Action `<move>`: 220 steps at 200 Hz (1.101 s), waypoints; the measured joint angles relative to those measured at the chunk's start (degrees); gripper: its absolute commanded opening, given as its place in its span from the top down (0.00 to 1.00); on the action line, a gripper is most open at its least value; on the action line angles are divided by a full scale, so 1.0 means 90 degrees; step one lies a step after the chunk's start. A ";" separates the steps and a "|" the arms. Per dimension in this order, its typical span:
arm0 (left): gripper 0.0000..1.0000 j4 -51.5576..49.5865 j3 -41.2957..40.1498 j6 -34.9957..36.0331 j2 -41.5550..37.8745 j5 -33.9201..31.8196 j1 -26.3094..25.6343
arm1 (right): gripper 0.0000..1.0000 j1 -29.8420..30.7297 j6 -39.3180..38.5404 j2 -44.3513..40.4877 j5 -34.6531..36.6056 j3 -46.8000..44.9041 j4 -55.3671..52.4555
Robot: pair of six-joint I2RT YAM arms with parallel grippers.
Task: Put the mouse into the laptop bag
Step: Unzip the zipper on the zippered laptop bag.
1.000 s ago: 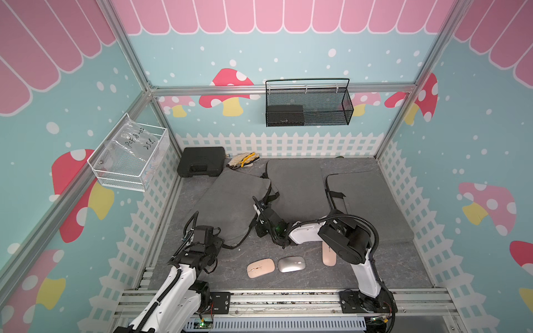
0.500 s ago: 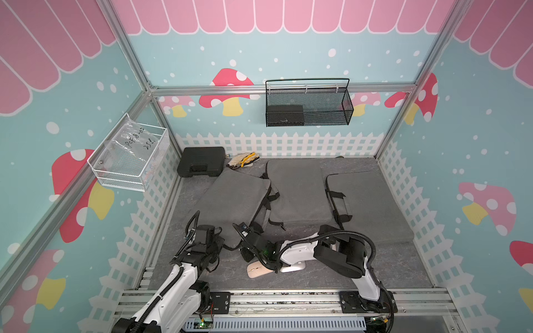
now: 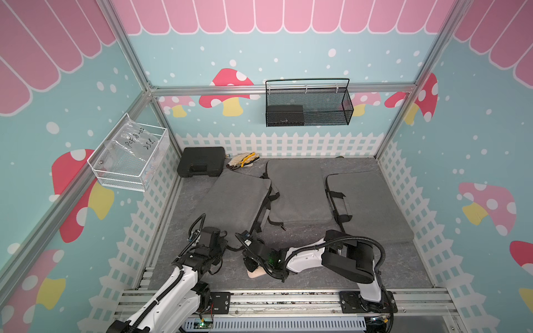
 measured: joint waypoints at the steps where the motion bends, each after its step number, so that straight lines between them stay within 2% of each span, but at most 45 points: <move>1: 0.59 0.0000 0.0000 -0.0012 0.0000 0.0000 -0.0007 | 1.00 0.0002 0.0005 -0.0017 -0.0002 -0.0024 0.0002; 12: 0.39 0.0034 0.0002 -0.0053 -0.0034 0.0034 -0.0095 | 1.00 0.0005 0.0012 -0.0126 0.0015 -0.0155 0.0024; 20: 0.29 0.0058 0.0002 -0.0078 -0.0068 0.0049 -0.0143 | 1.00 0.0005 0.0015 -0.0226 0.0032 -0.0260 0.0027; 35: 0.20 0.0058 0.0034 -0.0092 -0.0114 0.0024 -0.0170 | 1.00 0.0005 0.0015 -0.0437 0.0063 -0.0459 0.0015; 58: 0.12 -0.0100 0.0180 -0.0034 -0.0240 -0.0049 -0.0172 | 1.00 -0.0015 0.0039 -0.0806 0.0131 -0.0760 0.0010; 85: 0.08 -0.0313 0.0255 0.0056 -0.0486 -0.0073 0.0024 | 1.00 -0.0102 0.0097 -0.1081 0.0177 -0.1042 0.0022; 137: 0.05 -0.0469 0.0010 0.0444 -0.0712 0.0379 0.1358 | 1.00 -0.0403 0.0199 -0.1239 0.0180 -0.1501 0.0036; 166: 0.05 -0.0109 -0.0036 0.0656 -0.0449 0.0644 0.1593 | 1.00 -0.0515 0.0257 -0.1345 0.0187 -0.1715 0.0087; 176: 0.06 0.0104 -0.0039 0.0680 -0.0272 0.0726 0.1610 | 1.00 -0.0522 0.0274 -0.1372 0.0187 -0.1739 0.0100; 191: 0.16 0.0459 -0.0039 0.0721 0.0022 0.0835 0.1627 | 1.00 -0.0527 0.0291 -0.1379 0.0189 -0.1741 0.0126; 199: 0.29 0.0641 -0.0039 0.0748 0.0209 0.0886 0.1627 | 1.00 -0.0527 0.0301 -0.1382 0.0187 -0.1741 0.0129; 209: 0.55 0.0789 -0.0039 0.0738 0.0449 0.0925 0.1639 | 1.00 -0.0534 0.0301 -0.1382 0.0182 -0.1741 0.0136; 220: 0.72 0.0879 -0.0049 0.0753 0.0653 0.0964 0.1664 | 1.00 -0.0537 0.0301 -0.1382 0.0185 -0.1741 0.0138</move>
